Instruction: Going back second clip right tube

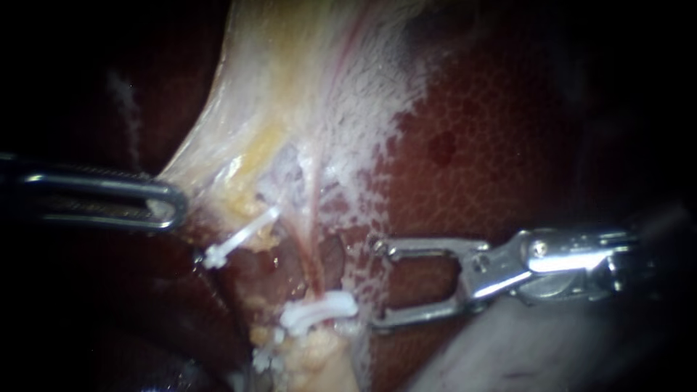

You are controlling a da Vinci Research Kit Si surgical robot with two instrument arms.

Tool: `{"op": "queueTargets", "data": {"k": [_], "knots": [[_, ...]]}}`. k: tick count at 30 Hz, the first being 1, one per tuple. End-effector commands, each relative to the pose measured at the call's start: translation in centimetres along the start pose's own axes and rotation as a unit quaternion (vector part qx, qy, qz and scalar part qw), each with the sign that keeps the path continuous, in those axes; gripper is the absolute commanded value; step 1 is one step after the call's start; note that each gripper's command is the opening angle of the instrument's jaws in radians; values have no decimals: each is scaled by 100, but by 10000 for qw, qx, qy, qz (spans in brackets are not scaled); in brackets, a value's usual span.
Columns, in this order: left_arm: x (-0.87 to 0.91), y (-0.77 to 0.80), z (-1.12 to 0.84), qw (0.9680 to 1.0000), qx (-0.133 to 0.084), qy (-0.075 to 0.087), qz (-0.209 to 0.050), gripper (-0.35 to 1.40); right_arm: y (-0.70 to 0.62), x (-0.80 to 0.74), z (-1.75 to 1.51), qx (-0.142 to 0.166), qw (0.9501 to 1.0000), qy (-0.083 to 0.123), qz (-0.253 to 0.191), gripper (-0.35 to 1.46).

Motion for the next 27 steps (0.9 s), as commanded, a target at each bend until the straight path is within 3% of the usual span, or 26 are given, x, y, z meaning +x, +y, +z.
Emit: {"op": "queueTargets", "data": {"k": [1,8,18,23,27], "knots": [[0,0,0,10000,-9,-1,0,-35,1,3,-4,5,10000,3,-34,60],[1,-1,3,10000,-3,1,2,-35,1,17,-19,-40,9999,12,-147,60],[2,0,6,10000,35,17,7,-35,-3,17,-19,-40,9998,12,-180,60],[12,6,22,9999,104,27,-22,-35,-4,17,-20,-36,9998,12,-211,60],[24,15,42,9998,117,126,-63,-35,-4,18,-22,-32,9998,13,-209,60]]}}
